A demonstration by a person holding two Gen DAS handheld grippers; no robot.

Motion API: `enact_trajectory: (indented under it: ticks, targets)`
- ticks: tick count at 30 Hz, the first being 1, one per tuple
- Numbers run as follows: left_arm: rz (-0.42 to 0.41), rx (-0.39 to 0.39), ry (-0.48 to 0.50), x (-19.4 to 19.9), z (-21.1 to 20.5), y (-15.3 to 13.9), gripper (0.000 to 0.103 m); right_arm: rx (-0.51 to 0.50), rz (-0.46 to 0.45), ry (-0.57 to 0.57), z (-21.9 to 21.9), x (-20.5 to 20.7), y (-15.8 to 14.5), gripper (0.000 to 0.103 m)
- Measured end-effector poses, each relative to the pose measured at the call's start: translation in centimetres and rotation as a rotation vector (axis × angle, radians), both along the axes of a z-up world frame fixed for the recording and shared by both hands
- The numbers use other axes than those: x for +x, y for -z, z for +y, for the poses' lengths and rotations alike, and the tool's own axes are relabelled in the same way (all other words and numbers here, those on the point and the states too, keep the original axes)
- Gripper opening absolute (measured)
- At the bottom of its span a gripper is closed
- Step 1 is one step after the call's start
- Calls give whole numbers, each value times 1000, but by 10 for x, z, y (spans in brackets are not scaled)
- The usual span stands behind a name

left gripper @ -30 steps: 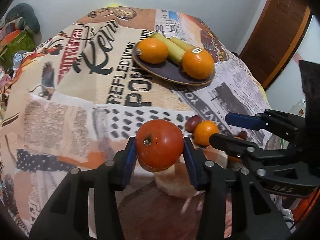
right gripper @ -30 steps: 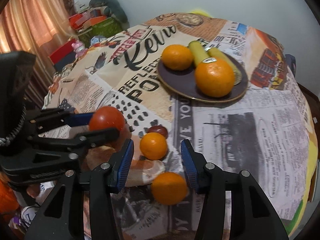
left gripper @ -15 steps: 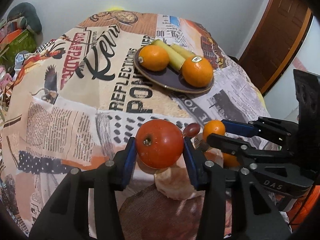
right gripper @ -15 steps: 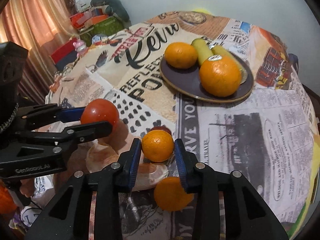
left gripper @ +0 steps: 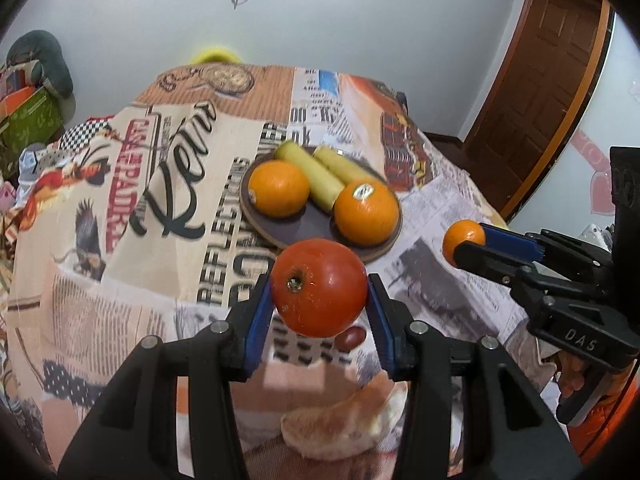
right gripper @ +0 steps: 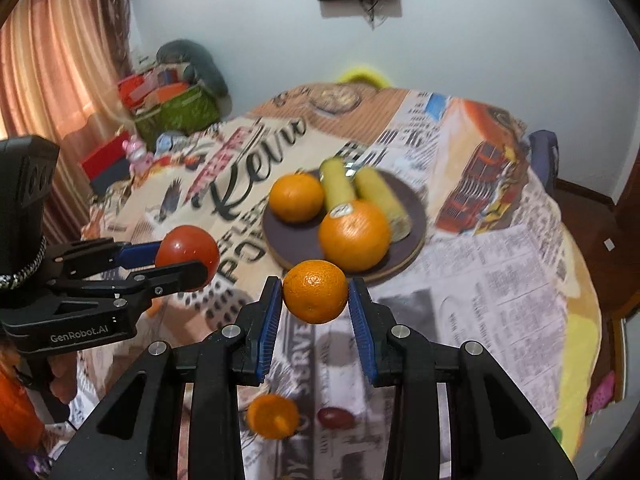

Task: Organize fruits
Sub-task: 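Carry the tomato in the left tool while the right tool carries the tangerine to the plate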

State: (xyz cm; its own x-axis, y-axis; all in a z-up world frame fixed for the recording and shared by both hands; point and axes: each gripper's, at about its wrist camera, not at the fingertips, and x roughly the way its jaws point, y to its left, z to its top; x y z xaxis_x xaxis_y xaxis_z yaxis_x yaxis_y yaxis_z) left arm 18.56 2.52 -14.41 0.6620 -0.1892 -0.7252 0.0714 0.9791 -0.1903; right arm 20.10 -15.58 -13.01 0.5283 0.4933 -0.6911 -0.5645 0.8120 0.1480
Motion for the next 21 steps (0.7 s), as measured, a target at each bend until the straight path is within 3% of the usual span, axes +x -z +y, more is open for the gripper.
enact_trajectory:
  ticks: [12, 21]
  targets:
    - [-68, -4, 8, 41, -7, -20, 45, 18, -67, 39, -8, 28, -18, 31]
    - [-31, -12, 0, 73, -4, 0, 45, 17, -70, 50, -2, 60, -13, 31]
